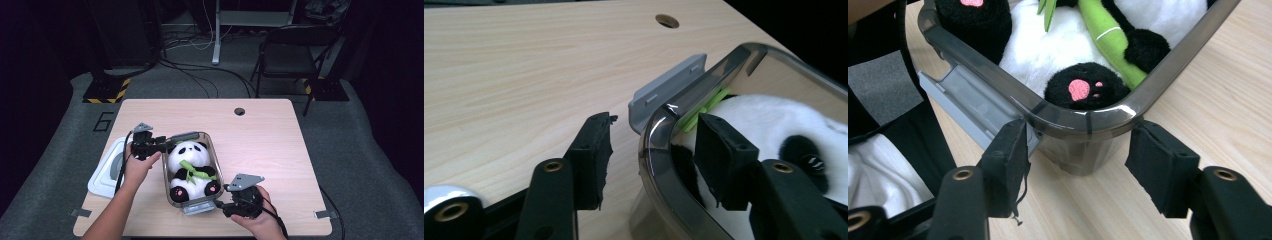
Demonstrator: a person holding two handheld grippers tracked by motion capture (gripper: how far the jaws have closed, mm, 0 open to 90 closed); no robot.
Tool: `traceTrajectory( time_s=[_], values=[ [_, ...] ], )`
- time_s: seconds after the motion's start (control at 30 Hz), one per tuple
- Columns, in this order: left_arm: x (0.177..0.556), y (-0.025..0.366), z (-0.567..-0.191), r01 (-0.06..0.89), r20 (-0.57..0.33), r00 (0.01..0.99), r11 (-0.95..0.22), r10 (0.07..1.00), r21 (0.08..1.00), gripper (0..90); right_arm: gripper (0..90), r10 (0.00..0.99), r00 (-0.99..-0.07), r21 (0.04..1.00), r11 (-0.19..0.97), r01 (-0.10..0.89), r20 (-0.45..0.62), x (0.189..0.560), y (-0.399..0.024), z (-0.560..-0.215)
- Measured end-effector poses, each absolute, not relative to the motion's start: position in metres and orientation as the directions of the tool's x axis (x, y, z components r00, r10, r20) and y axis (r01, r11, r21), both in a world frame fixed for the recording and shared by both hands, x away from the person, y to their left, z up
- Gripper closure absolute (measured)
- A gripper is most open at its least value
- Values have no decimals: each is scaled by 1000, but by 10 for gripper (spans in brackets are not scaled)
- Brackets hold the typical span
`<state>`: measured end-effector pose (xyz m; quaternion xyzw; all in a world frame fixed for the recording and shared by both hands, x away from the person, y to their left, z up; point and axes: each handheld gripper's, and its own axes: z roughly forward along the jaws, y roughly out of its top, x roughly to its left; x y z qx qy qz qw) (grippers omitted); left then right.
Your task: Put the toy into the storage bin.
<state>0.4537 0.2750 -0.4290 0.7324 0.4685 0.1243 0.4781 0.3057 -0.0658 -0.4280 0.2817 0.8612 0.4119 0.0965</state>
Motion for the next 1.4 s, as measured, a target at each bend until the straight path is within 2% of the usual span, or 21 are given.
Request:
traceTrajectory(
  time_s=[0.23,0.43,0.63,0.8,1.0,1.23,1.4],
  values=[
    [436,292,-415,545,-251,538,-105,805,832,455,423,541,-837,758,510,405,83,309,-53,-430],
    [420,312,-414,533,-228,505,-93,833,841,450,414,535,-839,759,504,412,99,318,-38,-432],
    [406,341,-422,546,-228,439,-57,869,836,449,377,523,-845,753,510,416,113,329,-20,-432],
    [396,367,-429,547,-171,381,-73,909,834,448,351,508,-854,760,508,405,116,338,-4,-434],
    [390,395,-446,574,-179,302,-28,936,818,447,347,498,-859,768,503,395,116,337,4,-435],
    [391,412,-465,606,-169,244,-14,955,795,437,356,431,-895,794,503,342,112,336,10,-439],
    [392,415,-474,618,-154,223,-18,963,786,424,375,401,-904,812,474,342,146,337,9,-440]
  ],
)
